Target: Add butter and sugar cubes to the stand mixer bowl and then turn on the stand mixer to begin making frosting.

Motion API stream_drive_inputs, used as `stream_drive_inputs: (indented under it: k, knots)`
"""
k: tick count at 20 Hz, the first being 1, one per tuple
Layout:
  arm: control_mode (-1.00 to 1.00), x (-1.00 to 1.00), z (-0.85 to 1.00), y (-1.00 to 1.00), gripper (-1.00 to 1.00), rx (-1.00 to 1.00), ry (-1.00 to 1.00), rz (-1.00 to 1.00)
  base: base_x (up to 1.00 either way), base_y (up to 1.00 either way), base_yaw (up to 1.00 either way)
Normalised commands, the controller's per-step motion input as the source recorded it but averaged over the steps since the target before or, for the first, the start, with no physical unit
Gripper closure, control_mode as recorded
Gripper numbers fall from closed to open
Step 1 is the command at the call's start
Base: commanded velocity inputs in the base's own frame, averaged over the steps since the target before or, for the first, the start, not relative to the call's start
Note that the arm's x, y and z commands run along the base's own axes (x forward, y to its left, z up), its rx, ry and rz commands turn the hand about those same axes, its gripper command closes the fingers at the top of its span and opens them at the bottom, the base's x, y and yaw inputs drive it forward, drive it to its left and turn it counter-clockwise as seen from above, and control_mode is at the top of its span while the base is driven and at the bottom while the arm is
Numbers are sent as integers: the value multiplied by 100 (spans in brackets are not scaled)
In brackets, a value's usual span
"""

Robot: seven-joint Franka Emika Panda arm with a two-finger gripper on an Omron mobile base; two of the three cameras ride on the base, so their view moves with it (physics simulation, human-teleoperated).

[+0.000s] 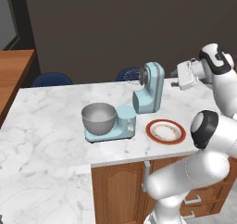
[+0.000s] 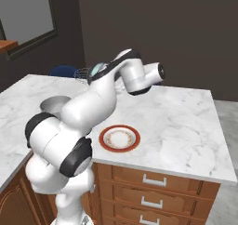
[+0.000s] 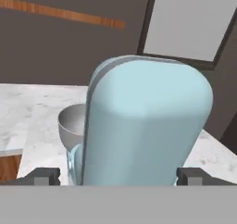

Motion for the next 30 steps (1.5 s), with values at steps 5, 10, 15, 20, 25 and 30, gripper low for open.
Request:
stream_drive_inputs:
  k: [5,10,15,20,25,30]
  knots:
    - [-100,63,-28,0,-100,5,0,0,0,0,0]
    - [-100,18,-19,2,-100,5,0,0,0,0,0]
    - [-100,2,-11,37,-100,3,0,3,0,0,0]
    - [-100,0,-7,73,-100,0,0,6,0,0,0]
    - [-100,0,0,81,-100,0,0,7,0,0,0]
    - [-100,-1,-3,99,-100,0,0,8,0,0,0]
